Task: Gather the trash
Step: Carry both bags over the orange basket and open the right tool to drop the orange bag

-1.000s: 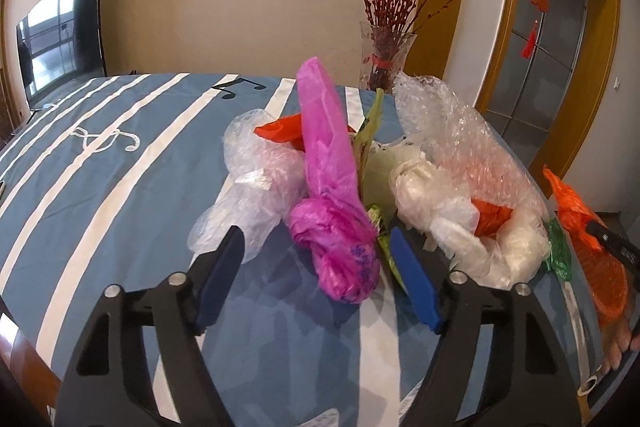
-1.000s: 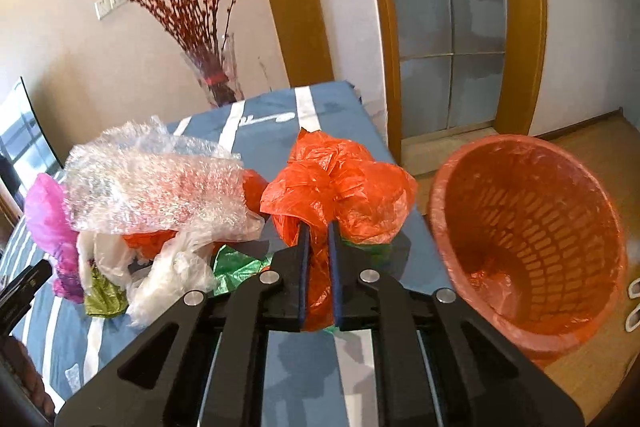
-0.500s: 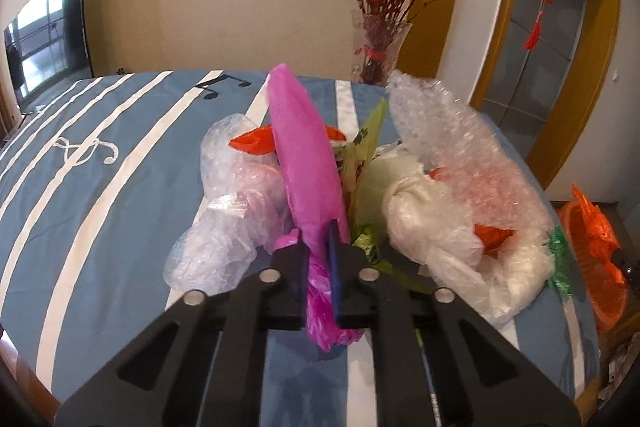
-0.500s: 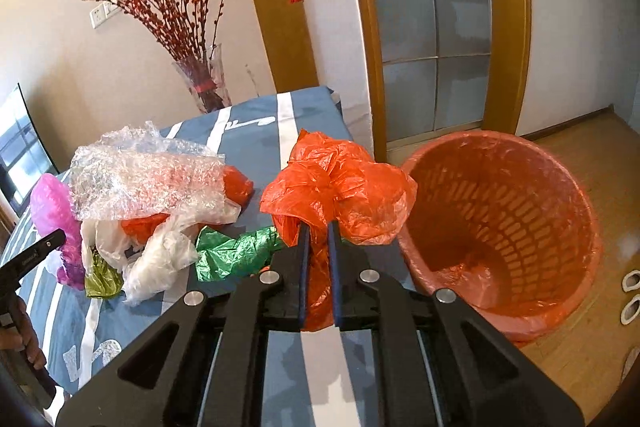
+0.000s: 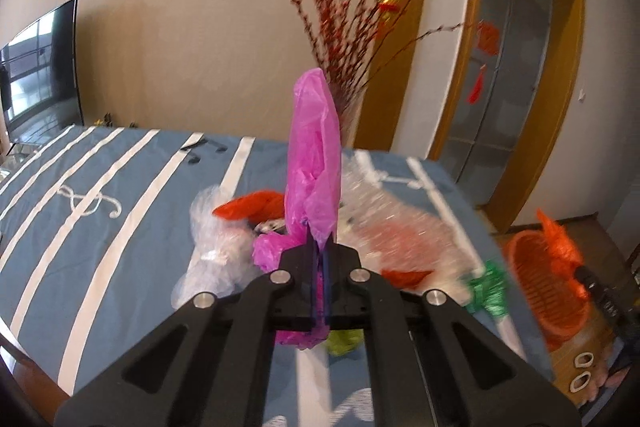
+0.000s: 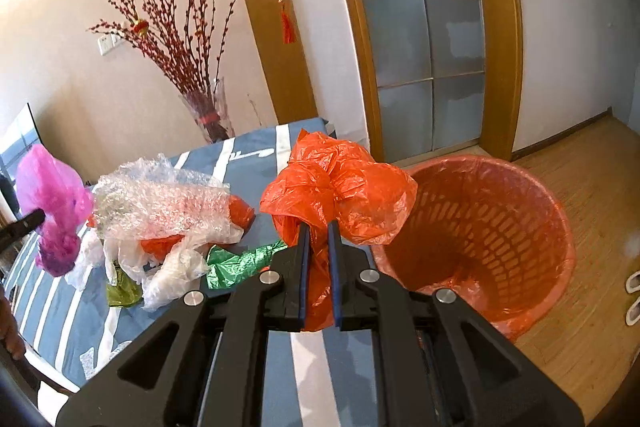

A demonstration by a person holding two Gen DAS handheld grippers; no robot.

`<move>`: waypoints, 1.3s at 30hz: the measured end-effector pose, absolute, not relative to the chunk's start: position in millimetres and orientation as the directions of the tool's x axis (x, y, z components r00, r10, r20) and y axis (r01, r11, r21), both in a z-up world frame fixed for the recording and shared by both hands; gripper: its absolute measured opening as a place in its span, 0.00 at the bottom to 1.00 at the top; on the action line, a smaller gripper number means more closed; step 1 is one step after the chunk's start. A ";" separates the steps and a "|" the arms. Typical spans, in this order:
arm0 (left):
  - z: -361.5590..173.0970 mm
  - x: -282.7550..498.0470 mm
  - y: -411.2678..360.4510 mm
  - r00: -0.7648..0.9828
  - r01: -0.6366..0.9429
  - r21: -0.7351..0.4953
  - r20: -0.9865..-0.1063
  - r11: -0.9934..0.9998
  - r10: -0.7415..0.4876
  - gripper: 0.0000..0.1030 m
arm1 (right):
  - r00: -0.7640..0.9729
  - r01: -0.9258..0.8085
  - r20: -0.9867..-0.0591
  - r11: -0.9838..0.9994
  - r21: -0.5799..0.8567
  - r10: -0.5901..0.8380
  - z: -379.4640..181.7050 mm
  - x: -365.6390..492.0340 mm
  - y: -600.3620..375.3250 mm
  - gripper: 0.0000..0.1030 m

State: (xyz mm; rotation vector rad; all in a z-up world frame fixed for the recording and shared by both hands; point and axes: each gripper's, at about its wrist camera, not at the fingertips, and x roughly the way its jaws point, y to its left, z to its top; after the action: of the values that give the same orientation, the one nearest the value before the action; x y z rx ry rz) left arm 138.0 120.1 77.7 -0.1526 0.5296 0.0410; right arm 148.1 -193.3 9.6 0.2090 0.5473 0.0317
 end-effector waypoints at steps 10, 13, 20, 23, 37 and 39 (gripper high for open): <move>103.2 135.9 38.5 0.869 0.107 -0.158 -0.466 0.982 -0.170 0.03 | 0.877 0.089 -0.481 0.974 0.208 0.023 21.8 124.4 -231.3 0.09; 102.7 141.1 10.8 0.857 0.164 -0.156 -0.467 0.974 -0.219 0.03 | 0.879 0.117 -0.477 0.971 0.209 -0.004 23.0 119.4 -246.1 0.09; 97.2 162.1 -56.3 0.809 0.290 -0.182 -0.479 0.940 -0.342 0.03 | 0.876 0.177 -0.479 0.960 0.217 -0.053 22.9 114.8 -276.1 0.09; 91.5 170.7 -82.0 0.781 0.338 -0.200 -0.486 0.920 -0.392 0.03 | 0.874 0.195 -0.482 0.956 0.217 -0.069 23.4 115.2 -285.4 0.09; 58.1 204.3 -168.2 0.680 0.465 -0.236 -0.522 0.854 -0.515 0.03 | 0.858 0.253 -0.502 0.941 0.226 -0.110 11.1 125.4 -320.9 0.09; 54.8 205.9 -174.8 0.672 0.471 -0.239 -0.526 0.849 -0.521 0.03 | 0.856 0.255 -0.504 0.939 0.229 -0.109 9.7 128.2 -324.5 0.09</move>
State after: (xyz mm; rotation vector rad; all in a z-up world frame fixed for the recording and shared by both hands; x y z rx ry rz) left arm 205.9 -174.8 54.8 -0.0853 0.6186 -0.5596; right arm 128.2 -324.5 9.7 0.2956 0.5086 -0.1942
